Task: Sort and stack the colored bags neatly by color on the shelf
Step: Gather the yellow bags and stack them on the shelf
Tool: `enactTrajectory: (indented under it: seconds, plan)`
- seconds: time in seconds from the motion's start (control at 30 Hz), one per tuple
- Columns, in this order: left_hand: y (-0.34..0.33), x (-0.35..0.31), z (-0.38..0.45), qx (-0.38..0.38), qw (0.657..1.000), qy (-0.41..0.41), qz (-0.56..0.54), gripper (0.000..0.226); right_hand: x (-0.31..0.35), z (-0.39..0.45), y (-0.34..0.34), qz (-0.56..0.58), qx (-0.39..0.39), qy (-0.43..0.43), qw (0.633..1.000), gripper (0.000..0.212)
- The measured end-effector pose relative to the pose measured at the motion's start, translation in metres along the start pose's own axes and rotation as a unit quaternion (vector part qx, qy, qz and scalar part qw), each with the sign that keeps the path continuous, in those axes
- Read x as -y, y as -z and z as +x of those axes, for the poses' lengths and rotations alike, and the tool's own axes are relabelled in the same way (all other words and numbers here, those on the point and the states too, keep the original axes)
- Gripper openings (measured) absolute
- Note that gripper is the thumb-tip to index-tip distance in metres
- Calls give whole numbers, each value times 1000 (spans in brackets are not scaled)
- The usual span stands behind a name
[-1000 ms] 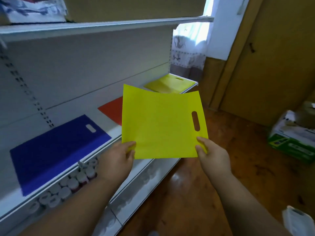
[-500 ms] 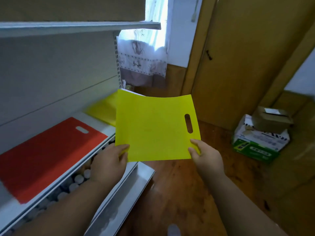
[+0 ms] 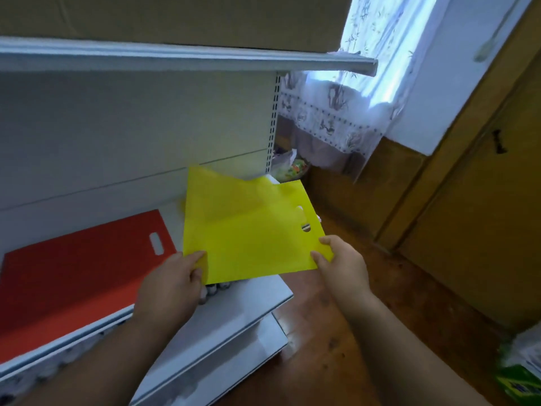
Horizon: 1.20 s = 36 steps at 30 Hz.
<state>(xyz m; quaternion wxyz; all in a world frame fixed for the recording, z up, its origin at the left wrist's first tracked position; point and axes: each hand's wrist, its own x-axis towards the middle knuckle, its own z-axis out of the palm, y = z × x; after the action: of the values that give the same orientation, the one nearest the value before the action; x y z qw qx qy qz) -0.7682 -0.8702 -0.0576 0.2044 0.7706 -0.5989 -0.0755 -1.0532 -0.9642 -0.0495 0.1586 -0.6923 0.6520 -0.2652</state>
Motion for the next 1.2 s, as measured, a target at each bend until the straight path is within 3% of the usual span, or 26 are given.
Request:
enactTrajectory:
  seconds: [0.53, 0.77, 1.03, 1.2]
  plan:
    - [-31, -25, 89, 11, 986, 139, 90, 34, -6, 172, -53, -104, 120, 120, 980, 36]
    - [-64, -48, 112, 68, 950, 199, 229, 17, -14, 216, -67, -183, 180, 163, 953, 30]
    - [-81, -69, 119, 16, 934, 219, 280, 25, -22, 233, -66, -234, 191, 217, 928, 33]
    - [-75, -74, 104, -35, 946, 234, 220, 33, 3, 215, -72, -154, 233, 268, 922, 41]
